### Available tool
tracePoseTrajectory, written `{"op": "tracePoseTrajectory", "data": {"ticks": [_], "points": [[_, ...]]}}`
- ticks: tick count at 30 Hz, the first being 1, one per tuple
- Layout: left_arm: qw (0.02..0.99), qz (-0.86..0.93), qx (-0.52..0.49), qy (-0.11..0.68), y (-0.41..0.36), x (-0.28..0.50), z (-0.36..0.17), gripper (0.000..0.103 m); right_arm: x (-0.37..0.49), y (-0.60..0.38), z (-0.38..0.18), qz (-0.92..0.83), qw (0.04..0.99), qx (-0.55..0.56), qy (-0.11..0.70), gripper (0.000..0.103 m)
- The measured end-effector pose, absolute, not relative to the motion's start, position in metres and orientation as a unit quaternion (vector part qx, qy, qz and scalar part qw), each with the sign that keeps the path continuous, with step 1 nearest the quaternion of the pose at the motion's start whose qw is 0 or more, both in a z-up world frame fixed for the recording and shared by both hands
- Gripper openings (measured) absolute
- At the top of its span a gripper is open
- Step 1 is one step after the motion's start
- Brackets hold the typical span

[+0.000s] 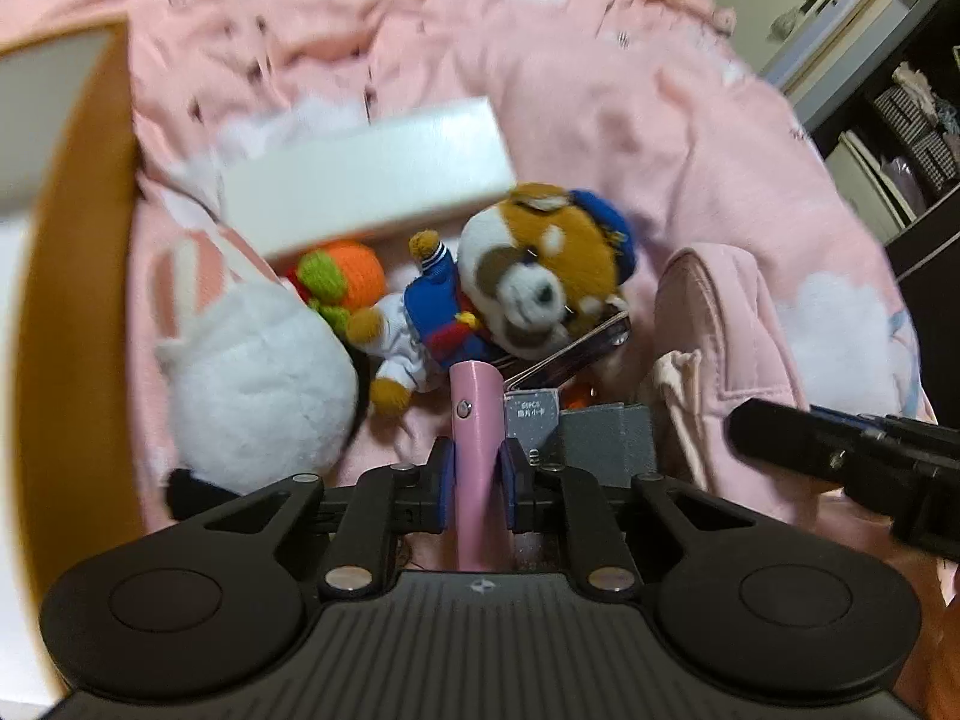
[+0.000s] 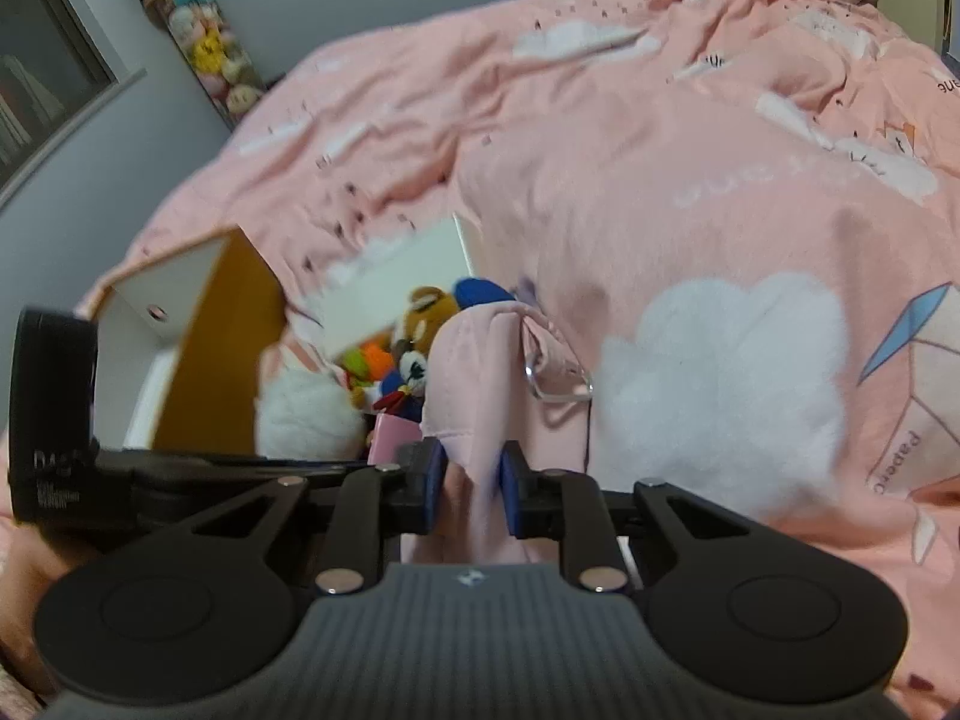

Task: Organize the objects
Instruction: 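Grasp the pink pouch bag with the right tool while the left tool grasps the pink tube, then carry the pink bag and pink tube into the box and open both tools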

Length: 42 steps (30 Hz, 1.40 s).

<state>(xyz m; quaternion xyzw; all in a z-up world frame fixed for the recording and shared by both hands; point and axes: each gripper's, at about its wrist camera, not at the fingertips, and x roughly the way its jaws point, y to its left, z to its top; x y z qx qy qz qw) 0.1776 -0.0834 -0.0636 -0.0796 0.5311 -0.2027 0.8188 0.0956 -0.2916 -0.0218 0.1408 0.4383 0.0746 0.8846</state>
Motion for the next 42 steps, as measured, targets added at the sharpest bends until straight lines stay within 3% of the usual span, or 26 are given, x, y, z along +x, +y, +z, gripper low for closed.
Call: {"op": "tracePoseTrajectory", "data": {"ticks": [14, 20, 28, 42], "points": [[0.897, -0.186, -0.084, 0.392, -0.027, 0.123, 0.041, 0.017, 0.074, -0.267, 0.049, 0.191, 0.890, 0.204, 0.360, 0.020], [0.915, -0.107, -0.097, 0.376, 0.027, 0.100, 0.068, 0.017, 0.078, -0.225, 0.059, 0.280, 0.866, 0.228, 0.346, 0.020], [0.912, -0.019, -0.111, 0.395, 0.082, 0.094, 0.060, 0.017, 0.104, -0.155, 0.030, 0.362, 0.808, 0.270, 0.379, 0.020], [0.862, -0.026, -0.115, 0.492, 0.081, 0.142, -0.013, 0.017, 0.138, -0.125, -0.046, 0.299, 0.771, 0.266, 0.495, 0.022]]}}
